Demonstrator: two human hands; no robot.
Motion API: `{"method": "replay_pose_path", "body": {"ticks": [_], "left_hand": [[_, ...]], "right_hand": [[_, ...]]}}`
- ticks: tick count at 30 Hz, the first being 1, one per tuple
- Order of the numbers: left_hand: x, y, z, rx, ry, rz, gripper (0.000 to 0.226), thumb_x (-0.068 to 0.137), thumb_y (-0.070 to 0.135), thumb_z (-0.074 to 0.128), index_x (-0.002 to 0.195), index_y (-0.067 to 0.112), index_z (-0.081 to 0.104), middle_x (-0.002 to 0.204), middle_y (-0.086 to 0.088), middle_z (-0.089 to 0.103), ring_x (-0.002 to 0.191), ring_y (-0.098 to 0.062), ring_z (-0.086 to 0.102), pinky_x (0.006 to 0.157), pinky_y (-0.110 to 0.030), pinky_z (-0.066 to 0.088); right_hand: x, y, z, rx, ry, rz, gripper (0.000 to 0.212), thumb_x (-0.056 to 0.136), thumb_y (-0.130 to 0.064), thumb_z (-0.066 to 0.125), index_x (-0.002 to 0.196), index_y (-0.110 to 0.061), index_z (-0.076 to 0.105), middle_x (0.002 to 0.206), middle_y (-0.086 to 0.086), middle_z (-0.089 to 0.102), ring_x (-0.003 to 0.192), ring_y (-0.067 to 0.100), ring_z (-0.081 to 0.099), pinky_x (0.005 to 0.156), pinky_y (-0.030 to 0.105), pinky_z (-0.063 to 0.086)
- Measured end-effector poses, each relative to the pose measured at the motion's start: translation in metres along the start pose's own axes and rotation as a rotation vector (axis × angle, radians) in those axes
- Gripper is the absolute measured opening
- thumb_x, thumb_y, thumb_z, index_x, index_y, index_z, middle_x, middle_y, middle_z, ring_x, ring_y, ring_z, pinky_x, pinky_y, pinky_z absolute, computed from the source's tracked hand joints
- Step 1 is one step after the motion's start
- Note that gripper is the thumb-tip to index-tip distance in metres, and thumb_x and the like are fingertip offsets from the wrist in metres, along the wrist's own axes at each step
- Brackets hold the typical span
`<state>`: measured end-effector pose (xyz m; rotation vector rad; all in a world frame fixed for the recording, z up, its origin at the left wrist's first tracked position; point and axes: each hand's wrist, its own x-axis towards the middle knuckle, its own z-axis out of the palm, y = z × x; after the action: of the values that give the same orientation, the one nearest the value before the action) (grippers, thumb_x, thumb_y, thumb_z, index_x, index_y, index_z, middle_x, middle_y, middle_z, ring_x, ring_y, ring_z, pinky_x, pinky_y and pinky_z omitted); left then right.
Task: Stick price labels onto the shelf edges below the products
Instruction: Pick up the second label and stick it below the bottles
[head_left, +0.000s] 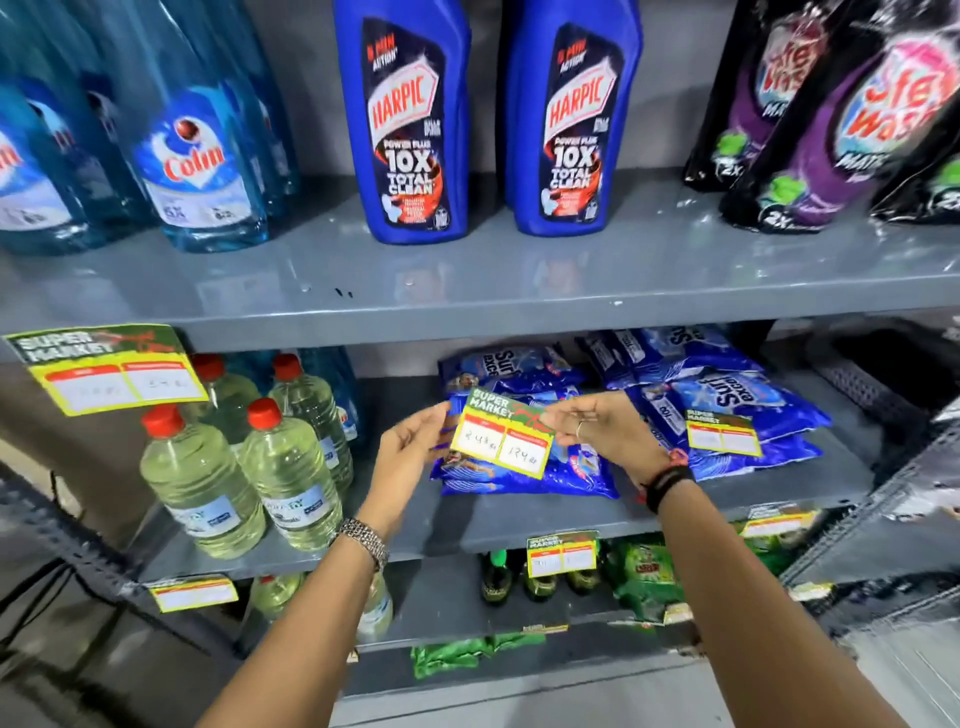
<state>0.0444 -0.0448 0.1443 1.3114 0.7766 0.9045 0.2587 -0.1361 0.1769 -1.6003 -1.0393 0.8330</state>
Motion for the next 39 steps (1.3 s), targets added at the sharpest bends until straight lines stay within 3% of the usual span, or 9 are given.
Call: {"method": "replay_pose_path", "body": {"ticks": [4, 7, 12, 16, 19, 24, 32, 36, 39], "left_hand": [[-0.016, 0.037, 0.01, 0.037, -0.085, 0.072, 0.024, 0.093, 0.022, 0.052, 0.108, 0.014, 0.069, 0.082, 0.007, 0.076, 0.073, -0.003, 0.068, 0.061, -0.012, 0.051], [-0.022, 0.053, 0.013, 0.05, -0.066, 0.138, 0.018, 0.089, 0.012, 0.058, 0.101, 0.004, 0.069, 0.07, 0.01, 0.075, 0.065, 0.001, 0.067, 0.057, -0.011, 0.05], [-0.028, 0.068, 0.016, 0.062, -0.035, 0.154, 0.011, 0.084, 0.011, 0.065, 0.093, 0.009, 0.072, 0.072, 0.007, 0.077, 0.068, -0.006, 0.071, 0.057, -0.014, 0.053], [-0.036, 0.079, 0.019, 0.043, -0.015, 0.19, 0.021, 0.081, 0.007, 0.068, 0.102, 0.001, 0.069, 0.071, 0.003, 0.076, 0.07, -0.009, 0.072, 0.057, -0.017, 0.055], [-0.039, 0.094, 0.025, 0.047, 0.037, 0.316, 0.018, 0.077, 0.006, 0.072, 0.094, 0.013, 0.072, 0.065, 0.003, 0.075, 0.068, -0.008, 0.07, 0.06, -0.017, 0.056], [-0.032, 0.119, 0.034, 0.105, 0.191, 0.418, 0.014, 0.074, 0.013, 0.077, 0.081, 0.024, 0.073, 0.069, -0.004, 0.074, 0.071, -0.02, 0.07, 0.065, -0.03, 0.059], [-0.027, 0.129, 0.038, 0.225, 0.301, 0.422, 0.017, 0.072, 0.018, 0.08, 0.086, 0.012, 0.073, 0.071, 0.003, 0.073, 0.065, -0.003, 0.07, 0.056, -0.011, 0.051], [-0.031, 0.138, 0.037, 0.58, 0.396, 0.491, 0.025, 0.07, 0.044, 0.077, 0.076, 0.021, 0.069, 0.065, 0.009, 0.072, 0.063, -0.002, 0.068, 0.056, -0.019, 0.052], [-0.033, 0.149, 0.03, 1.005, 0.564, 0.586, 0.04, 0.067, 0.064, 0.068, 0.076, 0.026, 0.061, 0.063, 0.009, 0.064, 0.061, -0.007, 0.058, 0.054, -0.027, 0.046]], "right_hand": [[-0.013, -0.04, -0.012, -0.111, -0.098, -0.125, 0.018, 0.079, -0.006, 0.069, 0.096, -0.005, 0.071, 0.089, 0.017, 0.071, 0.068, 0.008, 0.066, 0.066, 0.019, 0.059], [-0.022, -0.063, -0.018, -0.149, -0.097, -0.184, 0.019, 0.077, -0.007, 0.071, 0.095, -0.005, 0.072, 0.086, 0.014, 0.073, 0.071, 0.01, 0.067, 0.069, 0.02, 0.059], [-0.033, -0.081, -0.022, -0.207, -0.073, -0.238, 0.016, 0.076, -0.012, 0.073, 0.091, -0.012, 0.074, 0.086, 0.014, 0.075, 0.07, 0.012, 0.067, 0.065, 0.016, 0.053], [-0.041, -0.091, -0.026, -0.214, -0.062, -0.29, 0.014, 0.077, -0.014, 0.072, 0.09, -0.016, 0.075, 0.082, 0.003, 0.076, 0.072, 0.007, 0.067, 0.067, 0.013, 0.052], [-0.046, -0.102, -0.028, -0.174, 0.027, -0.367, 0.013, 0.076, -0.017, 0.073, 0.086, -0.025, 0.075, 0.075, -0.015, 0.074, 0.075, 0.003, 0.068, 0.071, 0.013, 0.052], [-0.044, -0.119, -0.024, -0.194, 0.206, -0.461, 0.009, 0.076, -0.023, 0.073, 0.082, -0.03, 0.074, 0.074, -0.013, 0.072, 0.063, -0.006, 0.062, 0.062, 0.007, 0.048], [-0.041, -0.128, -0.011, -0.212, 0.349, -0.476, 0.006, 0.075, -0.015, 0.074, 0.08, -0.016, 0.074, 0.062, -0.002, 0.065, 0.05, -0.006, 0.051, 0.054, 0.001, 0.042], [-0.041, -0.126, -0.004, -0.277, 0.446, -0.491, 0.006, 0.075, -0.018, 0.074, 0.078, -0.014, 0.073, 0.057, -0.004, 0.06, 0.052, 0.001, 0.05, 0.055, 0.004, 0.042], [-0.042, -0.126, -0.003, -0.483, 0.554, -0.538, 0.02, 0.075, -0.032, 0.073, 0.086, -0.016, 0.068, 0.078, 0.0, 0.062, 0.075, 0.012, 0.055, 0.069, 0.026, 0.049]]}}
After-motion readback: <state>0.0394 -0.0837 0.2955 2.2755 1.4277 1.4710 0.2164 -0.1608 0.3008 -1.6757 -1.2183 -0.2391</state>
